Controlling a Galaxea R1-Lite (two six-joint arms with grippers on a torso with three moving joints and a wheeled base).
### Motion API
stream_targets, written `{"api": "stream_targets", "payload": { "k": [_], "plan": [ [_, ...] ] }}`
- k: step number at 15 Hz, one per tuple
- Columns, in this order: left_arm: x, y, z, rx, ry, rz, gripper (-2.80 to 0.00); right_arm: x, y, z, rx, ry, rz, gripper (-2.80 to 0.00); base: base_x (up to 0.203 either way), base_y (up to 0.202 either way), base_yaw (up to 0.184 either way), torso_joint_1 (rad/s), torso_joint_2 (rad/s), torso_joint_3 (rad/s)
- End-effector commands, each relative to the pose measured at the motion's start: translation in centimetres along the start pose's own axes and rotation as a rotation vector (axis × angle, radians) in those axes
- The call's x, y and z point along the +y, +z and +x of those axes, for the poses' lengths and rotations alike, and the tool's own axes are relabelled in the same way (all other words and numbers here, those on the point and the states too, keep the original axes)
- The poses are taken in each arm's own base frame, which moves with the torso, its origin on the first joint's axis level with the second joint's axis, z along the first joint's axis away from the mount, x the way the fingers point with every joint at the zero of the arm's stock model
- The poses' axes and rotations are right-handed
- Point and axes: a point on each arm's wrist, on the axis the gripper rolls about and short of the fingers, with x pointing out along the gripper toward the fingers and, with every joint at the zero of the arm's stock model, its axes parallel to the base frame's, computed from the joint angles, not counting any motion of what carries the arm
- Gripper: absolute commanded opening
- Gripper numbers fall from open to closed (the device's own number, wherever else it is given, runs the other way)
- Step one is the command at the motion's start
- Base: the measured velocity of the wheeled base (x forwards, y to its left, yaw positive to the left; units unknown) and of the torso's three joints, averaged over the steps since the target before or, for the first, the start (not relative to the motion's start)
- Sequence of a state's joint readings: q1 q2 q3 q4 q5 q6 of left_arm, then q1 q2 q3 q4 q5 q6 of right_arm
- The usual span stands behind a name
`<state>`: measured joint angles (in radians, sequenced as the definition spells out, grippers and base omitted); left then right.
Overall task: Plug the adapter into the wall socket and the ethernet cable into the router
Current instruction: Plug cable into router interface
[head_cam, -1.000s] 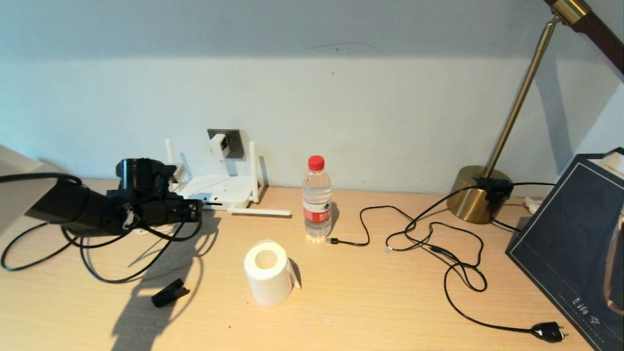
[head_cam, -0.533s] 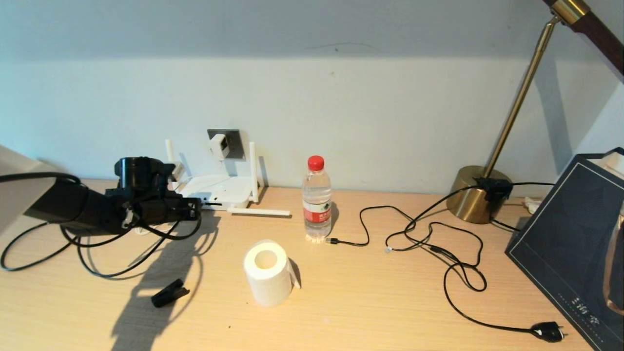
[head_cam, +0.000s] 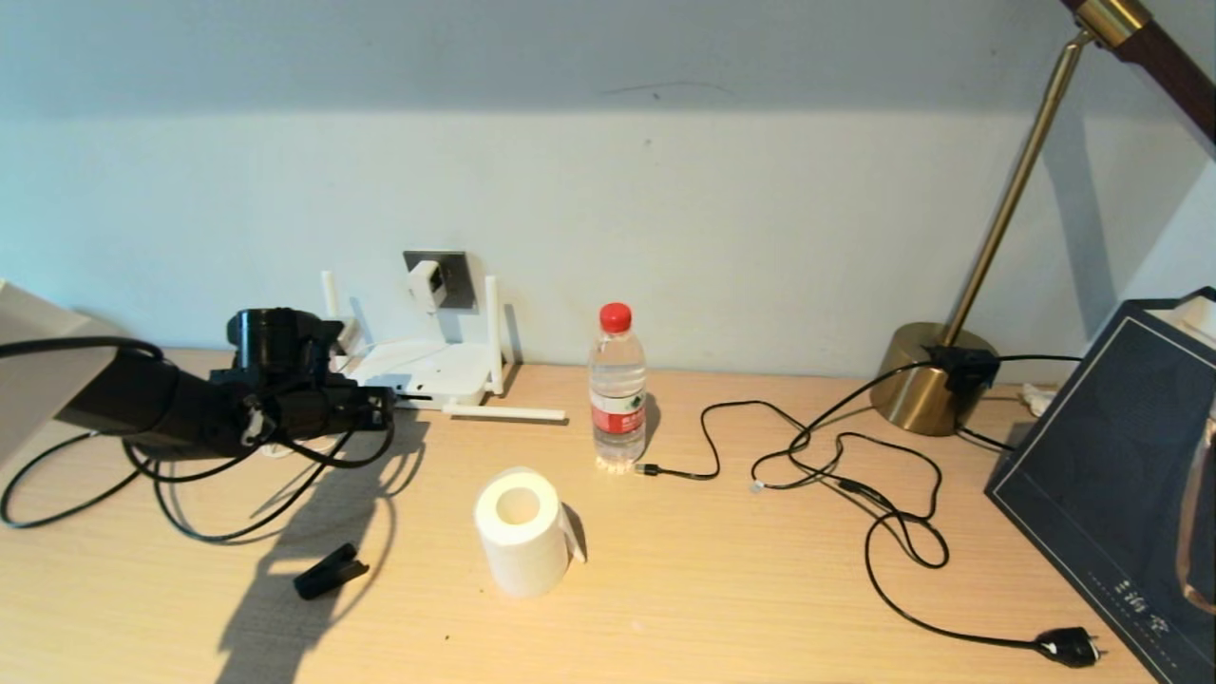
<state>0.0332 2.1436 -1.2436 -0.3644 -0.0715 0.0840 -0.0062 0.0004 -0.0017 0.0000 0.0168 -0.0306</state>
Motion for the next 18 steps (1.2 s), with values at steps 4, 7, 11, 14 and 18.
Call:
{"api": "stream_targets", "payload": {
  "k": [4, 7, 11, 14, 18],
  "plan": [
    [-0.1, -0.2, 0.1, 0.009, -0.002, 0.0, -2.8, 0.0, 0.0, 0.0, 0.0, 0.0, 0.0, 0.0, 0.0, 0.0, 0.0, 0.0, 0.0, 0.0],
    [-0.2, -0.2, 0.0, 0.008, -0.003, 0.002, -2.8, 0.0, 0.0, 0.0, 0.0, 0.0, 0.0, 0.0, 0.0, 0.0, 0.0, 0.0, 0.0, 0.0],
    [-0.4, -0.9, -0.4, 0.026, -0.007, 0.001, -2.8, 0.0, 0.0, 0.0, 0.0, 0.0, 0.0, 0.0, 0.0, 0.0, 0.0, 0.0, 0.0, 0.0],
    [-0.5, -1.7, -1.2, 0.039, -0.01, -0.005, -2.8, 0.0, 0.0, 0.0, 0.0, 0.0, 0.0, 0.0, 0.0, 0.0, 0.0, 0.0, 0.0, 0.0],
    [-0.8, -1.2, -4.7, -0.046, -0.081, 0.001, -2.8, 0.0, 0.0, 0.0, 0.0, 0.002, 0.0, 0.0, 0.0, 0.0, 0.0, 0.0, 0.0, 0.0]
  ]
}}
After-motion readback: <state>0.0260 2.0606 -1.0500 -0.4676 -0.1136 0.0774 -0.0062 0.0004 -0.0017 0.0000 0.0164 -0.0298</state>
